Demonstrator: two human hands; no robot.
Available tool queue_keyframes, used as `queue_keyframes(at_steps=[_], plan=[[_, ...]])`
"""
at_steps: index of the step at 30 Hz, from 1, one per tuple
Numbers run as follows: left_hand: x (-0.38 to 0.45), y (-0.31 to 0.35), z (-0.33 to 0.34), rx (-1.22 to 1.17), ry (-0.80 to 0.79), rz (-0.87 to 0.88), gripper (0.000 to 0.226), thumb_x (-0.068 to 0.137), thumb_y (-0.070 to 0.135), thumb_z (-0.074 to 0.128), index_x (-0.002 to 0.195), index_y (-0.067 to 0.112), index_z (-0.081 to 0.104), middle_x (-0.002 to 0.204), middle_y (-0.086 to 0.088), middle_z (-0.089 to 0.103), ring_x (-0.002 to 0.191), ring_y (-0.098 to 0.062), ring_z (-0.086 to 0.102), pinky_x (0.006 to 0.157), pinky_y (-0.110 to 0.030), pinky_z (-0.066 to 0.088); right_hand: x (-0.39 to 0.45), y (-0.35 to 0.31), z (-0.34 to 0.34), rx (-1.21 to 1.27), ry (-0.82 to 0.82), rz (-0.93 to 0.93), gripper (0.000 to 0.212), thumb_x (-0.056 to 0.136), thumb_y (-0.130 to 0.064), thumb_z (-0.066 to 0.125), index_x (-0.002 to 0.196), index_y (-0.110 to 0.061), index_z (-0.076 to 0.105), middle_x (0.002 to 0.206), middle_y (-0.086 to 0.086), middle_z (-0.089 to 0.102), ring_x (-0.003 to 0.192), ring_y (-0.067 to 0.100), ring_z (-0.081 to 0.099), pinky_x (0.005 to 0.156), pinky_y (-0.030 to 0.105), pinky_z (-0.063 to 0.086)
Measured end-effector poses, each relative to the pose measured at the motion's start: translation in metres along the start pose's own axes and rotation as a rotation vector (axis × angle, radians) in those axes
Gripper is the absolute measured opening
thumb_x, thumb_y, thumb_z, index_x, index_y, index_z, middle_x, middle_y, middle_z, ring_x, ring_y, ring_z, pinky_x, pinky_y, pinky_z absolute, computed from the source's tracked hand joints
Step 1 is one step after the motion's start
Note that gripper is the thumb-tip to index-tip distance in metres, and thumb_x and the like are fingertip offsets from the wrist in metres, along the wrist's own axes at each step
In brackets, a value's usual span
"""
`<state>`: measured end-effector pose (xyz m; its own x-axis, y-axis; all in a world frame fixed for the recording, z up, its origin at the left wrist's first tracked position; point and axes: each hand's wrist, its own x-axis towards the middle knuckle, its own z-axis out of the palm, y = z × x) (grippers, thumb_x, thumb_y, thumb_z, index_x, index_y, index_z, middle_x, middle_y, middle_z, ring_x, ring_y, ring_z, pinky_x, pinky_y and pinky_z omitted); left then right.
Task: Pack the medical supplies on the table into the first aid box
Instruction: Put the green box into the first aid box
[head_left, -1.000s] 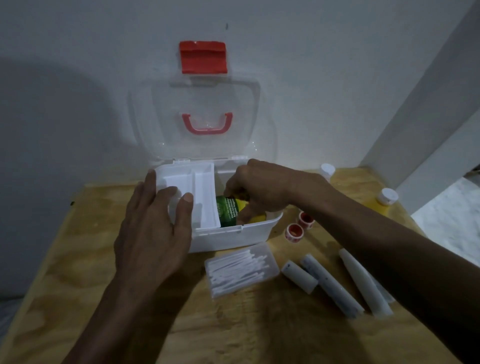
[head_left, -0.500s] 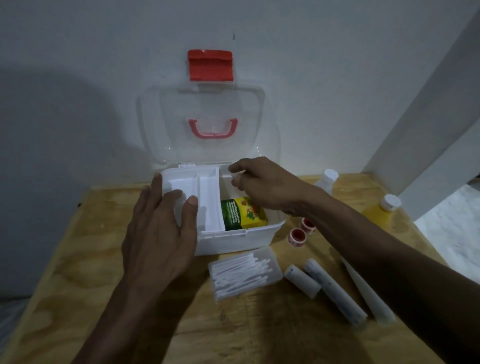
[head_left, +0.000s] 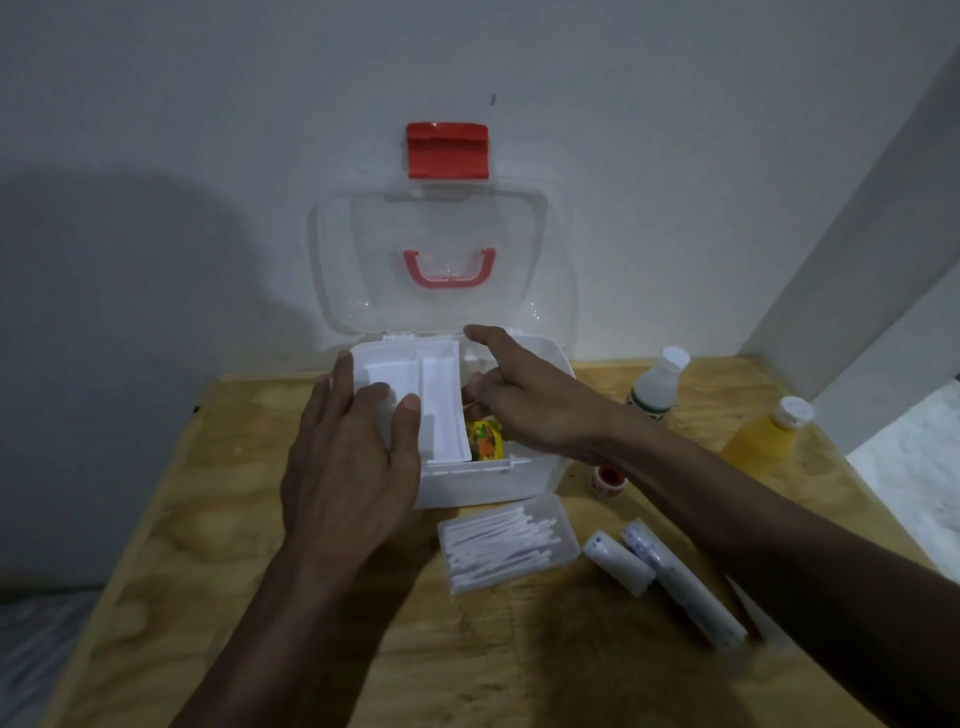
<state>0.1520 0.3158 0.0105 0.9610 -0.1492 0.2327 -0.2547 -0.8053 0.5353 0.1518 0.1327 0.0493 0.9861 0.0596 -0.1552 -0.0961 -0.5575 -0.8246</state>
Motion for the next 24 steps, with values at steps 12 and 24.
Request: queue_keyframes(at_steps=[12,24], plan=[[0.0001,-0.0018,0.0011,0.032,-0.006,0.004,0.06,0.097,0.057,0.026,0.134,0.019,0.054,0.162,-0.001,0.022,0.147,-0.023,0.023,0.111,-0.049,0.033,-0.0038,-0.0008,0.0019,-0.031,-0.018,-0.045,0.056,0.102,-0.021,0.038,0.15,-0.038,0.015,0.11,0.008,0.072,0.106,0.02,0.066,0.102,0.043,0.048],[0.0002,-0.0028,0.0009,0.026,-0.003,0.016,0.058,0.098,0.056,0.025,0.131,0.019,0.055,0.161,-0.003,0.025,0.147,-0.026,0.025,0.113,-0.049,0.035,-0.0083,-0.006,0.0007,-0.05,0.012,-0.064,0.053,0.103,-0.027,0.042,0.151,-0.029,0.021,0.123,0.012,0.067,0.111,0.023,0.063,0.102,0.04,0.048]])
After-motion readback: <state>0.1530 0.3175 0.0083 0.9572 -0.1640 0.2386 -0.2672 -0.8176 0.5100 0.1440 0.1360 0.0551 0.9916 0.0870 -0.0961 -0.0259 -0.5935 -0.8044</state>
